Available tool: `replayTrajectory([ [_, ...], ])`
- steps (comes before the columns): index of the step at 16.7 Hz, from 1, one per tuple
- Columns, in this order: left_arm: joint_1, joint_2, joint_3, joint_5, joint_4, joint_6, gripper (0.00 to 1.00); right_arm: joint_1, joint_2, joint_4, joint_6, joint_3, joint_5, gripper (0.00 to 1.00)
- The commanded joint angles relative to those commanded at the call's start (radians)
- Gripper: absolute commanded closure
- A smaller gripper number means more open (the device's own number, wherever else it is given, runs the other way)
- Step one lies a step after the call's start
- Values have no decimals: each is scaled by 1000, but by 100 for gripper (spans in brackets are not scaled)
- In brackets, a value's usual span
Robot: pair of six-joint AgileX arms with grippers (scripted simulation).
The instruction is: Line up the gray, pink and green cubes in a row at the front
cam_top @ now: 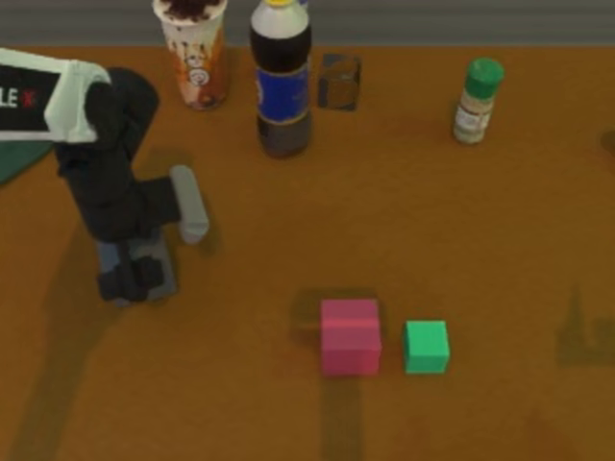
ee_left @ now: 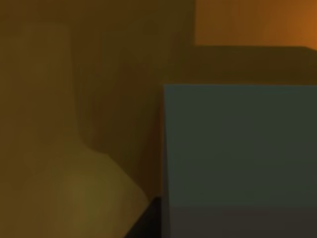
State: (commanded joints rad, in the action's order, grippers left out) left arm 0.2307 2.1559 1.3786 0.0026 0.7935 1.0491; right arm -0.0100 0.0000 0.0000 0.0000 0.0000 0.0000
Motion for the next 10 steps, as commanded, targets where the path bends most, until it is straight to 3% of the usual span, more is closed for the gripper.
replayTrajectory([
  [10,-1,-24,26,4,48,-1,100,0,0,0,0,0,0,0],
])
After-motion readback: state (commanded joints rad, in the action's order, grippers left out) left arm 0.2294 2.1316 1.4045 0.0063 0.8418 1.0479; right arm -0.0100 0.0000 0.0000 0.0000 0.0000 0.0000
